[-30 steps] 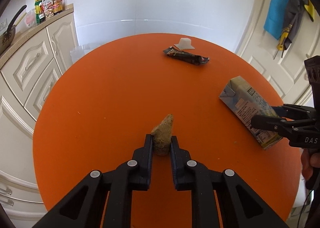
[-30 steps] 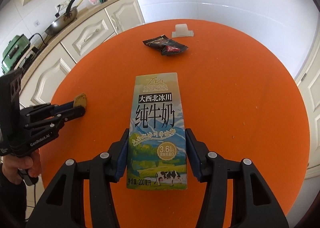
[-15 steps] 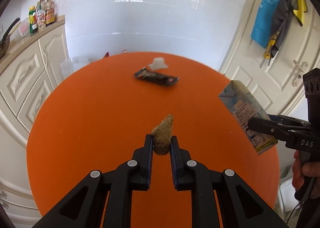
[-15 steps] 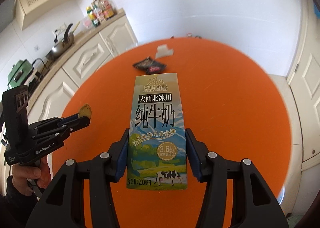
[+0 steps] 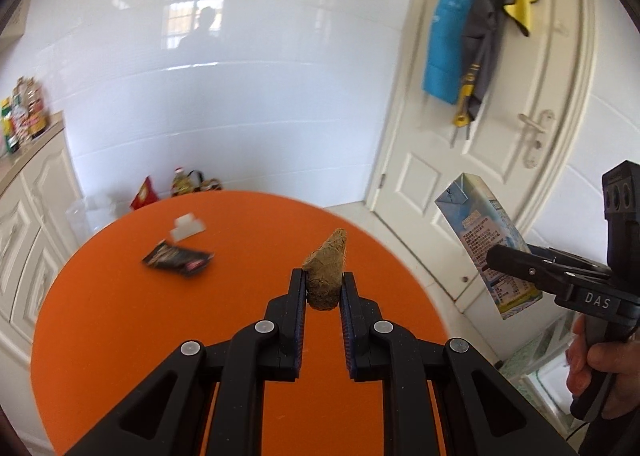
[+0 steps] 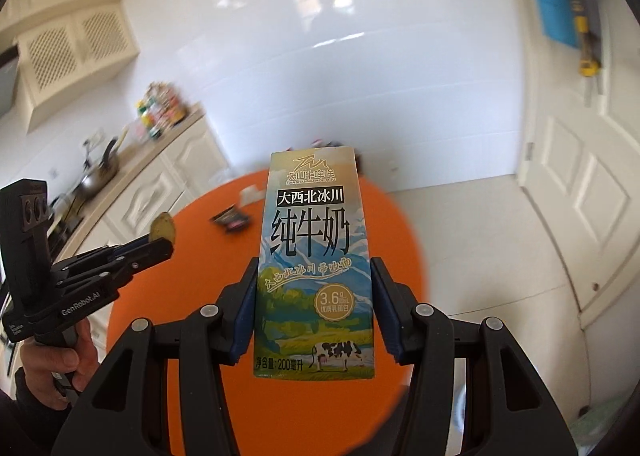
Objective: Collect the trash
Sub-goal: 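Carry the ginger piece and milk carton with both tools over the bucket, then open both tools to drop the ginger and milk carton into the bucket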
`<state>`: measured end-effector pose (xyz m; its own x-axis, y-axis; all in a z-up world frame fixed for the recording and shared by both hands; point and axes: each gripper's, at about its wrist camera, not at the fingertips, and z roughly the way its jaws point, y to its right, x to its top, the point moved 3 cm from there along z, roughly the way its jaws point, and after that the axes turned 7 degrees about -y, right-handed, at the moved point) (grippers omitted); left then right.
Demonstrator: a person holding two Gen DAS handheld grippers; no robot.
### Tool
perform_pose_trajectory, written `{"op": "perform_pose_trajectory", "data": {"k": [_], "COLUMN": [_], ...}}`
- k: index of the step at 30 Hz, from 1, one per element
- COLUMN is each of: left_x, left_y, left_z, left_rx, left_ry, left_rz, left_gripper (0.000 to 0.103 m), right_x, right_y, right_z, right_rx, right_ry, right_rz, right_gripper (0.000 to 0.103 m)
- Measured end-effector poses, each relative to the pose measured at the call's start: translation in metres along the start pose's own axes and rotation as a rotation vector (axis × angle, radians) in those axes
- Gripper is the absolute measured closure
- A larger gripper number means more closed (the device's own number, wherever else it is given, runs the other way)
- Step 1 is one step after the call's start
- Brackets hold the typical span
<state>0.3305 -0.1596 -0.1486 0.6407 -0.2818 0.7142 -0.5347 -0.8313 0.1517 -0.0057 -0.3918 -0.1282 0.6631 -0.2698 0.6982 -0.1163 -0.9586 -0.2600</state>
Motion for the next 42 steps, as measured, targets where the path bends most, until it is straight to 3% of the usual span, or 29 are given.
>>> {"op": "perform_pose_trajectory", "data": {"k": [11, 18, 24, 36, 42], "left_x": [0.024, 0.017, 0.001, -0.022, -0.013], "left_y": [0.107, 0.171, 0.210, 0.241, 0.254], "left_z": [0.013, 0.063, 0.114, 0.225, 0.269], "left_rx": [-0.175, -0.296, -0.356, -0.365, -0.355], "left_ry": [-0.002, -0.111, -0.256, -0.570, -0.644], "left_rz": [0.170, 0.247, 0.304, 0.349, 0.322], "left_gripper": [0.091, 0.091, 0.091, 0.091, 0.091], "right_x": [-0.030, -0.063, -0.099, -0.141, -0.155], "right_y": [0.135, 0.206, 0.251, 0.313, 0.340], "right_z": [-0.096, -0.122, -0.106, -0.038, -0.006], "right_rx": [-0.206, -0.287, -0.317, -0.329, -0.322], "right_ry": [0.111, 0.115, 0.050, -0.098, -0.151], "right_rz": [0.215, 0.355, 0.465, 0.607, 0.647], "right_gripper": [0.051, 0.051, 0.051, 0.051, 0.051]}}
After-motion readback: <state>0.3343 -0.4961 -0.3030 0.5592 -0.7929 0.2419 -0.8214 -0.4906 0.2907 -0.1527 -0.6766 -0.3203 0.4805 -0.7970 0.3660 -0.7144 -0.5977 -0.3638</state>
